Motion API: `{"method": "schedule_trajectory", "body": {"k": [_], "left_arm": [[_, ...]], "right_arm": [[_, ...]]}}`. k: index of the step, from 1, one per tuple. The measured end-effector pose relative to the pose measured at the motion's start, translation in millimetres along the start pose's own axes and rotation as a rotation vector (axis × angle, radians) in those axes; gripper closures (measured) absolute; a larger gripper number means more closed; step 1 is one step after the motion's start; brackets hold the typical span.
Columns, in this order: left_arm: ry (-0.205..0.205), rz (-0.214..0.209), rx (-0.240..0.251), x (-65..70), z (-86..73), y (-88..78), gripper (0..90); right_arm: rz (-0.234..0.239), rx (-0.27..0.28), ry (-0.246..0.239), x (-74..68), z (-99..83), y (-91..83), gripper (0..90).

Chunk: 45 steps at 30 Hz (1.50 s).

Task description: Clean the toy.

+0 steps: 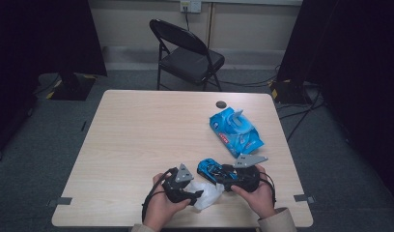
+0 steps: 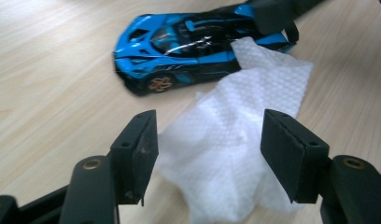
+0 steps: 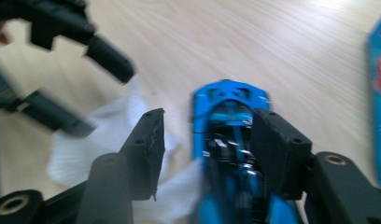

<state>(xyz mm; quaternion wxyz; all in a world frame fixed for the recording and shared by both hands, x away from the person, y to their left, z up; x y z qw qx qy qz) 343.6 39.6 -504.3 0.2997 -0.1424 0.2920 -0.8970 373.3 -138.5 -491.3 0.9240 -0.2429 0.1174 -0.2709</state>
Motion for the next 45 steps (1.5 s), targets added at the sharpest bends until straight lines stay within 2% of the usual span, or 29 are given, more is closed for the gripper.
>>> {"method": "schedule_trajectory", "body": {"k": [2,4,5,10,12,14,19,21,24,25,26,27,30,33,36,39,41,43,45], "left_arm": [[-0.009,0.02,0.007,-5.3,-1.2,-5.3,34.6],[-0.004,0.048,0.018,-11.6,-2.3,-10.5,33.3],[-0.017,0.052,0.025,-12.7,-2.8,-11.7,31.3],[-0.019,0.088,0.034,-24.7,-5.3,-17.7,28.4],[-0.021,0.087,0.039,-26.4,-5.3,-17.4,28.1],[-0.017,0.083,0.036,-27.4,-5.4,-16.4,27.2],[-0.011,0.079,0.039,-31.1,-2.9,-11.4,23.9],[-0.013,0.071,0.044,-31.2,-0.9,-9.4,23.6],[0.005,0.066,0.044,-32.5,2.5,-5.9,23.0],[0.006,0.066,0.043,-32.8,3.3,-5.0,22.6],[0.008,0.067,0.043,-33.1,4.7,-4.1,22.4],[0.006,0.065,0.047,-33.0,6.3,-2.8,21.9],[0.009,0.067,0.054,-33.5,12.0,-0.3,21.5],[0.025,0.065,0.044,-34.6,15.2,1.4,21.6],[0.02,0.055,0.056,-35.0,19.7,4.1,21.6],[0.019,0.038,0.067,-35.2,24.6,8.6,20.4],[0.035,0.033,0.069,-35.4,29.0,13.3,20.3],[0.043,0.017,0.057,-32.3,33.2,20.8,20.2],[0.061,0.002,0.054,-27.4,38.9,29.8,19.9]], "right_arm": [[0.034,-0.001,-0.014,-10.1,1.8,0.6,47.0],[0.076,0.01,0.0,-21.2,2.2,3.3,47.0],[0.104,0.013,0.005,-29.0,0.8,6.7,47.5],[0.148,-0.044,-0.007,-54.6,-13.3,26.1,49.6],[0.128,-0.073,-0.014,-57.5,-19.9,34.6,49.7],[0.126,-0.079,-0.003,-59.2,-25.0,41.3,49.8],[0.115,-0.094,-0.02,-63.7,-32.3,50.0,49.7],[0.105,-0.097,-0.041,-64.4,-35.3,51.2,50.6],[0.081,-0.106,-0.101,-67.2,-36.5,51.7,51.4],[0.07,-0.109,-0.096,-67.8,-36.4,51.9,52.8],[0.062,-0.11,-0.096,-68.1,-36.3,52.0,55.6],[0.065,-0.11,-0.097,-69.5,-36.0,51.9,64.4],[0.062,-0.1,-0.075,-71.3,-36.3,51.9,76.1],[0.075,-0.1,-0.009,-69.1,-36.5,50.9,83.9],[0.095,-0.122,0.026,-67.7,-36.7,44.6,84.9],[0.086,-0.104,0.05,-58.6,-28.3,25.4,85.0],[0.077,-0.074,0.064,-52.1,-22.1,11.2,84.9],[0.039,-0.059,0.069,-40.9,-17.1,-5.5,84.9],[0.023,-0.016,0.104,-29.7,-14.4,-21.7,84.9]]}}
Point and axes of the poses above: each handheld gripper's, and its own axes: y roughly forward along the jaws, z roughly out of its top, x roughly to its right, the point moved 6 cm from there along y, roughly forward along the jaws, and after that the axes turned 5 degrees about x, right-handed, at the moved point
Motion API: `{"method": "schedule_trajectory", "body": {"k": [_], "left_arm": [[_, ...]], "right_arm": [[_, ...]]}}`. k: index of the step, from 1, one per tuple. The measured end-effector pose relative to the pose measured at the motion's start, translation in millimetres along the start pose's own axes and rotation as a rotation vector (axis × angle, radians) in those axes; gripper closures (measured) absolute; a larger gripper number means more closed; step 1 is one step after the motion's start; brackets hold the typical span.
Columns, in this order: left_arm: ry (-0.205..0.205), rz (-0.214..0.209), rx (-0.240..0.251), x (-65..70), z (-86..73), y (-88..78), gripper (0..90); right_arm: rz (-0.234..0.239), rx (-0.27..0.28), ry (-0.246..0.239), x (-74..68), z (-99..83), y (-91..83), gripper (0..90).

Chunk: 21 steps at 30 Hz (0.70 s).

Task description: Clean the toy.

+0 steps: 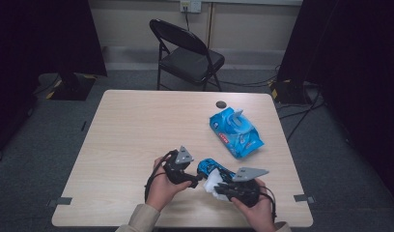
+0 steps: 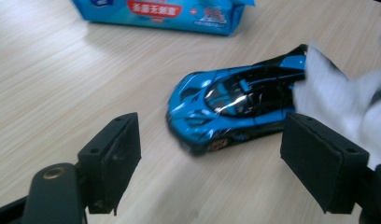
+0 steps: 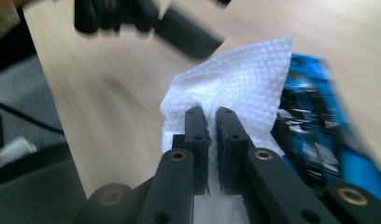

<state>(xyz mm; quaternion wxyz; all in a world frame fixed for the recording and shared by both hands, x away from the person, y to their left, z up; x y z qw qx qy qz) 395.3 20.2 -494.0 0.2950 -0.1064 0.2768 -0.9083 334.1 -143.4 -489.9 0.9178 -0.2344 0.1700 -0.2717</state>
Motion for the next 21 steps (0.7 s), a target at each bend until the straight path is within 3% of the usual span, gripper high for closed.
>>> {"method": "schedule_trajectory", "body": {"k": [6,8,16,21], "left_arm": [[0.005,-0.066,0.004,15.1,12.6,31.6,18.7],[-0.001,-0.087,0.012,19.2,15.7,42.0,18.2],[0.059,-0.135,-0.012,29.5,17.5,62.3,17.9],[0.061,-0.139,-0.03,28.5,12.0,69.6,17.7]], "right_arm": [[-0.102,0.077,0.059,33.5,-1.9,-39.6,84.8],[-0.143,0.08,0.072,43.4,-6.4,-48.6,84.8],[-0.234,0.074,0.138,68.5,-23.9,-60.8,84.6],[-0.271,0.068,0.178,80.0,-34.6,-64.0,84.6]]}}
Point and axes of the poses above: each handheld gripper's, and its own axes: y roughly forward along the jaws, z roughly out of its top, x roughly to its right, the point moved 6 cm from there along y, roughly forward along the jaws, and after that the axes turned 5 degrees about x, right-handed, at the moved point
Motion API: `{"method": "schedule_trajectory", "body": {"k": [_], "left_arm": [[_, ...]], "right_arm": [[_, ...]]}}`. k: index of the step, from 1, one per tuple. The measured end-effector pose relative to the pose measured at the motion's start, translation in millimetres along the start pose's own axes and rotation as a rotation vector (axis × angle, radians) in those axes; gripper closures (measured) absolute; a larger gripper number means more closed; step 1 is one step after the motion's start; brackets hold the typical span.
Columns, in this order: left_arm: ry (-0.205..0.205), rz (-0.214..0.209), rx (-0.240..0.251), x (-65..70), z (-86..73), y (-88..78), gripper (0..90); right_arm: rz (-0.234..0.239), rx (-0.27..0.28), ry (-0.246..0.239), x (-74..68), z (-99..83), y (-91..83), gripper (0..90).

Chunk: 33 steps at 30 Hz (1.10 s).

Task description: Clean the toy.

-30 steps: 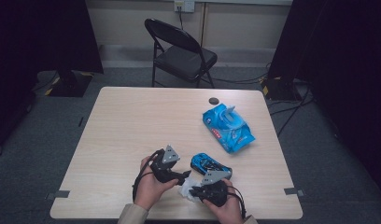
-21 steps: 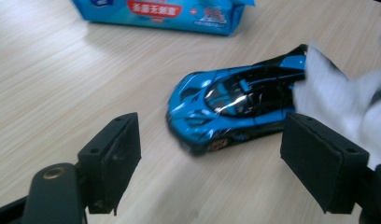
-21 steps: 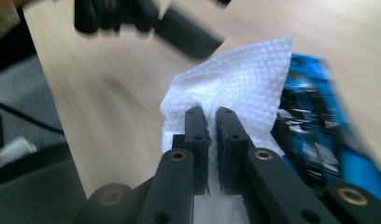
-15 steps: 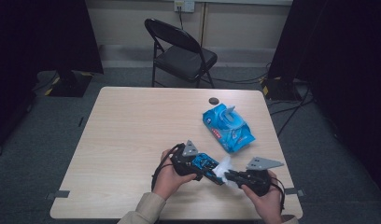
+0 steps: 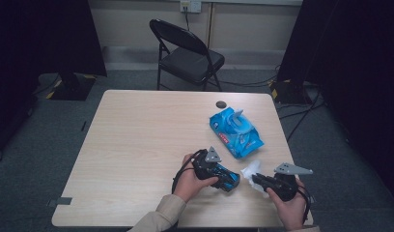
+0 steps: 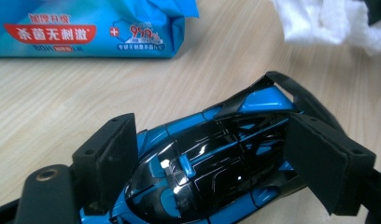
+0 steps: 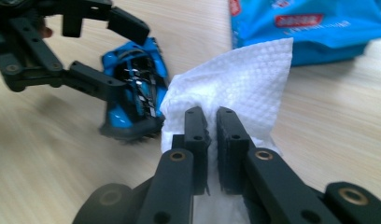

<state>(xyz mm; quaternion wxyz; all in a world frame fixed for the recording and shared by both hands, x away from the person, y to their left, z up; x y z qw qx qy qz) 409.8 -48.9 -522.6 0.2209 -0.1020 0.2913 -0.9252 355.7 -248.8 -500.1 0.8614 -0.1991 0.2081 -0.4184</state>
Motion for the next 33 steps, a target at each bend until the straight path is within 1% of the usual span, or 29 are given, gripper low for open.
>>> {"method": "schedule_trajectory", "body": {"k": [2,4,5,6,8,10,11,12,14,16,17,18,21,22,26,27,30,33], "left_arm": [[0.001,-0.01,0.011,0.5,-2.2,2.0,14.9],[-0.005,-0.008,0.018,0.8,-2.4,2.6,14.4],[0.005,-0.009,0.016,1.1,-2.4,3.0,14.2],[0.016,-0.011,0.01,1.1,-2.9,3.0,13.5],[0.016,-0.01,0.013,1.2,-3.4,3.9,11.8],[0.018,-0.015,0.014,1.4,-3.4,4.3,11.6],[0.013,-0.012,0.012,1.7,-3.3,4.5,11.3],[0.013,-0.011,0.001,2.0,-2.8,4.6,11.1],[0.027,-0.018,-0.009,1.9,-2.7,5.2,10.7],[0.025,-0.013,-0.012,1.8,-2.0,5.5,10.3],[0.024,-0.013,-0.012,2.0,-1.9,5.7,10.3],[0.028,-0.016,-0.009,2.0,-2.0,5.8,10.4],[0.031,-0.024,0.0,1.5,-2.7,5.3,11.1],[0.039,-0.034,0.009,2.1,-2.8,5.5,12.0],[0.032,-0.034,0.022,2.4,-3.2,5.8,12.5],[0.04,-0.035,0.02,2.4,-3.3,5.8,12.5],[0.043,-0.043,0.027,2.9,-3.1,7.2,12.5],[0.036,-0.05,0.038,4.2,-2.8,9.0,12.6]], "right_arm": [[-0.014,0.001,0.015,5.3,-3.4,-0.8,84.6],[-0.027,-0.003,0.024,9.8,-7.4,-0.4,84.5],[-0.036,-0.003,0.036,11.9,-10.0,0.8,84.5],[-0.035,-0.007,0.043,12.5,-12.1,2.3,84.4],[-0.037,-0.022,0.047,12.5,-17.0,6.8,84.4],[-0.028,-0.034,0.043,9.9,-20.1,11.8,84.4],[-0.025,-0.048,0.042,7.9,-22.0,15.6,84.4],[-0.025,-0.051,0.044,6.7,-22.8,18.2,84.4],[-0.01,-0.057,0.052,2.9,-25.3,24.8,84.3],[-0.003,-0.07,0.046,-1.5,-27.9,31.5,84.1],[0.003,-0.067,0.045,-4.1,-28.8,35.2,84.1],[0.01,-0.075,0.045,-6.9,-30.0,38.4,84.1],[0.017,-0.076,0.037,-12.7,-29.0,42.9,84.1],[0.019,-0.073,0.041,-13.7,-29.2,43.3,84.1],[0.064,-0.07,0.062,-18.6,-31.2,43.7,84.4],[0.073,-0.074,0.06,-20.3,-31.9,43.5,84.4],[0.091,-0.077,0.056,-24.6,-33.2,42.7,84.7],[0.118,-0.081,0.051,-28.5,-35.3,41.2,84.7]]}}
Point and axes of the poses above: each handheld gripper's, and its own axes: y roughly forward along the jaws, z roughly out of its top, x roughly to its right, the point moved 6 cm from there along y, roughly forward along the jaws, and after that the axes turned 5 degrees about x, right-handed, at the moved point
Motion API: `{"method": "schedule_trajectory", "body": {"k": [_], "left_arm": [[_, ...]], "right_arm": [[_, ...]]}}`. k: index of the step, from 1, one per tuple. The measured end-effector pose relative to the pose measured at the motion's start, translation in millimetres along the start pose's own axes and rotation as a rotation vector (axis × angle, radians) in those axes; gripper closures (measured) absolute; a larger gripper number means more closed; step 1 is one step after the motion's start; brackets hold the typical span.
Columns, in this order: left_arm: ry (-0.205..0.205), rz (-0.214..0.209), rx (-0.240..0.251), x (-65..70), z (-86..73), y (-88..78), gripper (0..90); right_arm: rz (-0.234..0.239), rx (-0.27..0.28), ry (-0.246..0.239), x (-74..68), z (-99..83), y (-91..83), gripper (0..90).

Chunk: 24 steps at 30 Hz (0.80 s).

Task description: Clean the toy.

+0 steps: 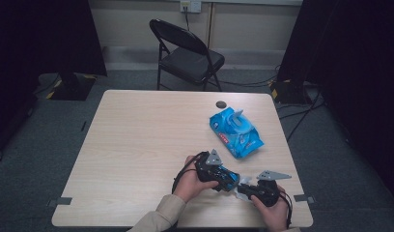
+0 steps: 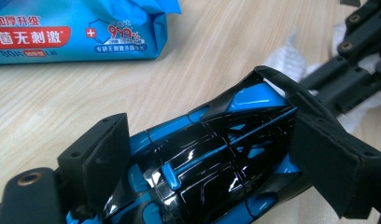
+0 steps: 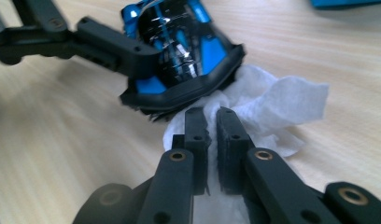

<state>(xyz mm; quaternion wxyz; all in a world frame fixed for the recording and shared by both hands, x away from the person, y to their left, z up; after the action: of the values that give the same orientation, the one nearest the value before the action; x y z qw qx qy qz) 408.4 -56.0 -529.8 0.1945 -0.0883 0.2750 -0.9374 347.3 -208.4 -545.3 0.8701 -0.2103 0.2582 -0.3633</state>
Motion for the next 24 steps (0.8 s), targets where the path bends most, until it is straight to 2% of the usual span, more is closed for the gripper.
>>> {"method": "schedule_trajectory", "body": {"k": [2,4,8,12,19,22,24], "left_arm": [[-0.006,-0.002,0.003,0.4,0.4,1.2,12.9],[-0.001,-0.003,-0.001,0.8,0.9,1.4,13.1],[-0.001,0.0,-0.004,1.4,0.8,1.2,13.2],[0.004,0.001,-0.007,1.4,0.8,1.2,13.2],[0.004,0.001,0.003,1.6,0.4,1.2,13.3],[0.005,-0.002,-0.008,1.3,1.3,1.4,13.3],[0.001,-0.004,-0.009,1.8,1.6,1.6,13.7]], "right_arm": [[0.032,-0.008,-0.011,-5.6,-2.4,0.0,84.8],[0.039,-0.02,-0.027,-10.8,-3.6,-0.4,84.9],[0.09,-0.051,-0.067,-30.6,-7.4,3.3,84.8],[0.109,-0.067,-0.101,-45.2,-8.7,8.3,84.8],[0.158,-0.084,-0.113,-55.4,-10.7,8.6,84.7],[0.162,-0.09,-0.125,-56.5,-7.1,-0.8,84.7],[0.145,-0.073,-0.129,-53.4,-0.2,-12.0,84.7]]}}
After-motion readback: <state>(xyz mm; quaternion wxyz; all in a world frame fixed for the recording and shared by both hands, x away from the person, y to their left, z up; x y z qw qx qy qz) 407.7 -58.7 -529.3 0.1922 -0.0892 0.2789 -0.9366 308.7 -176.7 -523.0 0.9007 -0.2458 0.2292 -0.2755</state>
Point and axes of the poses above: each handheld gripper's, and its own axes: y roughly forward along the jaws, z roughly out of its top, x roughly to its right, the point moved 6 cm from there along y, roughly forward along the jaws, and after that the axes turned 5 degrees about x, right-handed, at the moved point
